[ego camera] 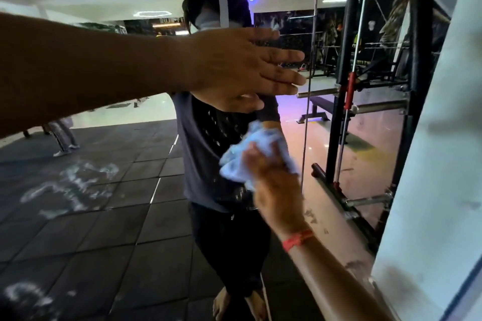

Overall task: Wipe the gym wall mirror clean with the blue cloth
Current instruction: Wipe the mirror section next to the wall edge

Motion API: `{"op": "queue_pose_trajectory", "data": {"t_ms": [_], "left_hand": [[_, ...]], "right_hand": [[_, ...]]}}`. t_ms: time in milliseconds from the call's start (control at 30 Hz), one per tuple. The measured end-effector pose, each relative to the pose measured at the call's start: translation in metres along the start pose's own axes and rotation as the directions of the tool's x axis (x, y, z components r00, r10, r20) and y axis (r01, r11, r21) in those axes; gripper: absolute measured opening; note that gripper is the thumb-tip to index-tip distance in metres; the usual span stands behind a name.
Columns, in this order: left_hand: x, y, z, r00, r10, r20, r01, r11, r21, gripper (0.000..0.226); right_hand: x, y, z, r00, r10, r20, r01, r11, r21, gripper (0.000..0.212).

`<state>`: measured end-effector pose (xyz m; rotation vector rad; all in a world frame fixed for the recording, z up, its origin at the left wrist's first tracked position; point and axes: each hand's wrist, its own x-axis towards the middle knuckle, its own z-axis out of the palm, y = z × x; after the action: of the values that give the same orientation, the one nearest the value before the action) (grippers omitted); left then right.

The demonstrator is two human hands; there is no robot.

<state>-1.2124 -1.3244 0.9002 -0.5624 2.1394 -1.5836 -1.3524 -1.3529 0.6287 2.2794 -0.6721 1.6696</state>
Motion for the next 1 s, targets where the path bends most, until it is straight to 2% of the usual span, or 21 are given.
{"op": "queue_pose_trajectory", "data": {"t_ms": [67,100,133,200,267,300,367,433,467,500,567,633,667,733,767,800,833,867,933,967,1000], "left_hand": [[-0.003,-0.008,0.001,0.999,0.038,0.008,-0.038,0.999,0.012,0.064],[-0.005,-0.011,0.001,0.999,0.051,0.015,-0.051,0.999,0.007,0.064],[-0.005,-0.013,0.001,0.998,0.057,0.028,-0.057,0.998,-0.005,0.064],[-0.005,-0.013,0.0,0.995,0.06,0.075,-0.058,0.998,-0.024,0.065],[-0.005,-0.013,-0.003,0.994,0.065,0.086,-0.061,0.997,-0.044,0.065],[-0.007,-0.013,-0.004,0.995,0.06,0.081,-0.056,0.997,-0.055,0.065],[-0.011,-0.014,-0.005,0.996,0.046,0.078,-0.042,0.997,-0.06,0.065],[-0.014,-0.013,-0.004,0.996,0.043,0.079,-0.039,0.998,-0.046,0.064],[-0.015,-0.013,-0.004,0.996,0.04,0.075,-0.037,0.998,-0.041,0.064],[-0.015,-0.013,-0.004,0.997,0.038,0.066,-0.036,0.999,-0.037,0.064],[-0.016,-0.013,-0.003,0.998,0.035,0.06,-0.033,0.999,-0.031,0.064],[-0.018,-0.013,-0.004,0.998,0.031,0.054,-0.029,0.999,-0.043,0.065],[-0.021,-0.013,-0.003,0.999,0.032,0.043,-0.029,0.998,-0.048,0.065],[-0.029,-0.015,-0.002,0.999,0.027,0.022,-0.026,0.999,-0.045,0.064],[-0.035,-0.016,-0.001,1.0,0.027,0.014,-0.027,0.999,-0.041,0.064],[-0.04,-0.017,0.001,1.0,0.029,0.005,-0.029,0.999,-0.034,0.064],[-0.044,-0.018,0.003,0.999,0.031,-0.007,-0.031,0.999,-0.027,0.064],[-0.047,-0.019,0.004,0.999,0.032,-0.017,-0.032,0.999,-0.023,0.063],[-0.054,-0.023,0.005,0.999,0.04,-0.026,-0.041,0.999,-0.023,0.063],[-0.058,-0.025,0.005,0.999,0.044,-0.032,-0.045,0.999,-0.031,0.063],[-0.064,-0.027,0.005,0.998,0.043,-0.039,-0.045,0.998,-0.037,0.063]], "right_hand": [[0.007,-0.001,0.001,0.927,0.29,-0.239,-0.285,0.957,0.057,0.044],[0.007,-0.016,0.014,0.888,0.365,-0.279,-0.355,0.931,0.088,0.045],[0.006,-0.036,0.028,0.9,0.363,-0.241,-0.349,0.932,0.102,0.045],[0.002,-0.065,0.047,0.995,0.068,-0.067,-0.062,0.994,0.093,0.042],[0.007,-0.045,0.041,0.978,-0.206,0.035,0.203,0.977,0.066,0.042],[0.011,-0.028,0.028,0.971,-0.236,0.037,0.234,0.971,0.046,0.045],[0.009,0.0,0.009,0.996,-0.041,-0.081,0.044,0.999,0.032,0.054],[0.001,-0.004,0.014,0.913,0.304,-0.274,-0.284,0.953,0.11,0.062],[0.001,-0.023,0.024,0.864,0.403,-0.302,-0.376,0.915,0.147,0.062],[0.001,-0.046,0.037,0.883,0.398,-0.249,-0.368,0.916,0.16,0.058],[-0.003,-0.073,0.055,0.999,0.037,-0.023,-0.034,0.992,0.122,0.054],[0.002,-0.048,0.045,0.972,-0.226,0.07,0.222,0.973,0.062,0.056],[0.005,-0.028,0.031,0.971,-0.228,0.072,0.227,0.974,0.022,0.059],[0.005,-0.002,0.012,0.995,0.025,-0.101,-0.025,1.0,-0.001,0.064],[0.005,-0.005,0.015,0.947,0.216,-0.238,-0.213,0.976,0.038,0.063],[0.007,-0.024,0.027,0.848,0.407,-0.339,-0.39,0.913,0.118,0.06],[0.012,-0.052,0.045,0.766,0.524,-0.373,-0.487,0.851,0.197,0.058],[0.017,-0.084,0.061,0.78,0.536,-0.324,-0.483,0.844,0.233,0.058],[0.012,-0.114,0.08,0.982,0.157,-0.105,-0.147,0.985,0.092,0.057],[0.009,-0.102,0.076,0.999,-0.043,-0.003,0.043,0.999,0.031,0.056],[0.008,-0.079,0.062,0.988,-0.144,0.051,0.145,0.989,-0.012,0.055]]}}
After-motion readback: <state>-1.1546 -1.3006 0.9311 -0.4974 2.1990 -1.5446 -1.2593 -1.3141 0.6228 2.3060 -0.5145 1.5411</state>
